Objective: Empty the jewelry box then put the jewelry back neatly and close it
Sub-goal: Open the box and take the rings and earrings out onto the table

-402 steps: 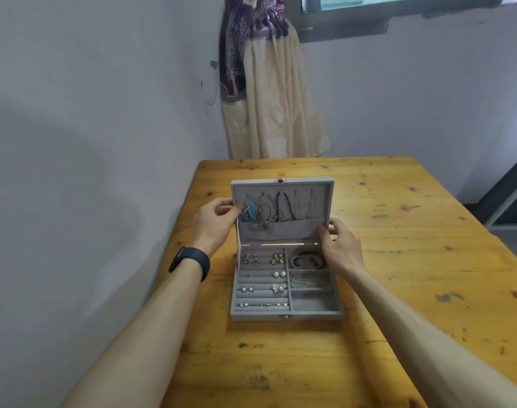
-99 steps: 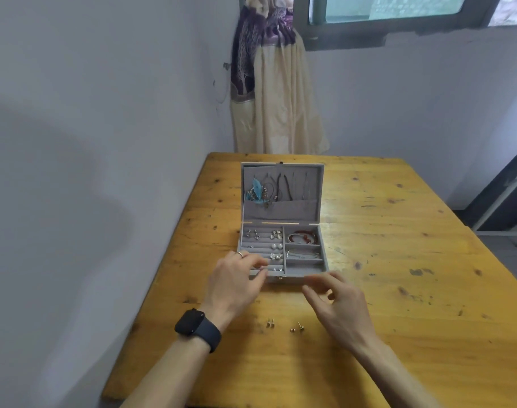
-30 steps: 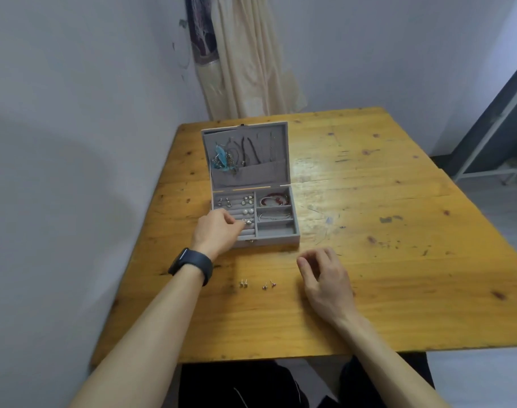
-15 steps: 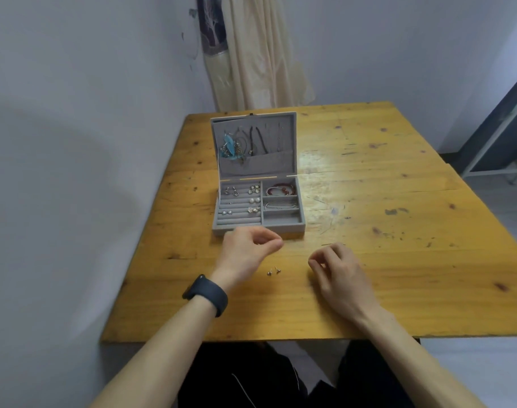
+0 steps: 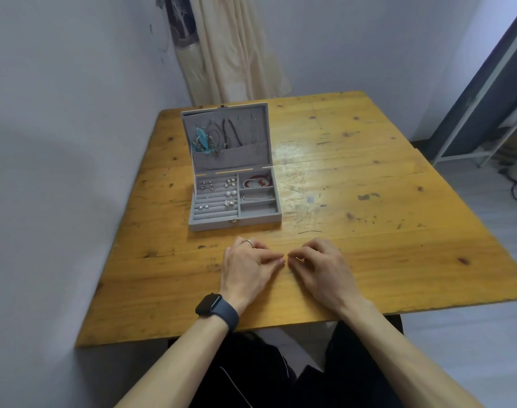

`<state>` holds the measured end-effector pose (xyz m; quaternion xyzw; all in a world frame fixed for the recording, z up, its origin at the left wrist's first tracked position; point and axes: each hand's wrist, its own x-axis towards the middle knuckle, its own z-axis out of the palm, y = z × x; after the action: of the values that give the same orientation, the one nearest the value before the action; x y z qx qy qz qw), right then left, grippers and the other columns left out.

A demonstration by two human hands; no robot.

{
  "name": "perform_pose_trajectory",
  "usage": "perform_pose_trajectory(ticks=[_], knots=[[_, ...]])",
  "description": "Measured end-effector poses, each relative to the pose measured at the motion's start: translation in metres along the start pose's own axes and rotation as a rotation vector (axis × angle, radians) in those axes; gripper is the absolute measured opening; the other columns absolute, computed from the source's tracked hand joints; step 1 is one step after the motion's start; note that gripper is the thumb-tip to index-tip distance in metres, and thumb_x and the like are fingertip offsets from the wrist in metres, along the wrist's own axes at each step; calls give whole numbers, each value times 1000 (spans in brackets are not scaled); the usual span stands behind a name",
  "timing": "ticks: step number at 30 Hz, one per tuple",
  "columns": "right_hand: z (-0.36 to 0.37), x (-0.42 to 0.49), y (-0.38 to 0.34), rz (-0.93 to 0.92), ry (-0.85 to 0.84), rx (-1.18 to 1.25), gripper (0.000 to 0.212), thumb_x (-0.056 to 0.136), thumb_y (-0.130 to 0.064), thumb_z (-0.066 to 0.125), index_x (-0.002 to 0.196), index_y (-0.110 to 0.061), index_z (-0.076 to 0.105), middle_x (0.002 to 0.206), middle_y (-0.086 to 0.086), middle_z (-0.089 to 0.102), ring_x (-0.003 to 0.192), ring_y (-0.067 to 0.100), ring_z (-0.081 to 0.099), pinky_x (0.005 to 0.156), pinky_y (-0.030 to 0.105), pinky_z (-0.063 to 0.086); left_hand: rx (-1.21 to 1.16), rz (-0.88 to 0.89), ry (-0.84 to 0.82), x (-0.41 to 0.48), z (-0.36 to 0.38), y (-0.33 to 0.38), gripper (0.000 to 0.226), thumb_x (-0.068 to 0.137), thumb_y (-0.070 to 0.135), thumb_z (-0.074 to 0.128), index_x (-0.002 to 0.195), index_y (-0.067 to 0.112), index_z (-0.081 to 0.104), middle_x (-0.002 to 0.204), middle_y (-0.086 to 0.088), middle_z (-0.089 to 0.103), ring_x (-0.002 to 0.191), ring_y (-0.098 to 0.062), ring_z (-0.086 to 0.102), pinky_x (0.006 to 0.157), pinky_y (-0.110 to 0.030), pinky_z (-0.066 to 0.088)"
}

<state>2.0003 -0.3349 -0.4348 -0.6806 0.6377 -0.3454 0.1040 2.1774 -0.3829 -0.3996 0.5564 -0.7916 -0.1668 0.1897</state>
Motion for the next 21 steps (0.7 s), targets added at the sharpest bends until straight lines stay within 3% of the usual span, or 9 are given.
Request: perform_pose_trajectory(ticks=[7, 16, 21], knots=[[-3, 0, -1, 32, -7, 72, 11, 86, -25, 76, 97, -23, 76, 91, -6, 62, 87, 12, 56, 77, 28, 47, -29, 10, -58, -1, -6, -3, 18, 84, 50, 72, 99, 42, 77, 98, 19, 65, 99, -5, 48, 92, -35, 41], [-3, -2, -2, 99, 2, 135, 16, 82, -27, 76, 98, -25, 75, 92, -8, 59, 85, 10, 59, 77, 30, 52, 61, 45, -23, -1, -15, -2, 18, 85, 51, 69, 97, 40, 75, 92, 21, 61, 98, -5, 49, 86, -28, 34], [-3, -3, -4, 80, 4, 102, 14, 83, -26, 75, 96, -24, 75, 90, -8, 58, 87, 12, 57, 78, 29, 51, 113, 65, -47, 1, -14, 3, 21, 88, 52, 64, 98, 39, 75, 99, 18, 61, 102, -7, 48, 90, -30, 36]])
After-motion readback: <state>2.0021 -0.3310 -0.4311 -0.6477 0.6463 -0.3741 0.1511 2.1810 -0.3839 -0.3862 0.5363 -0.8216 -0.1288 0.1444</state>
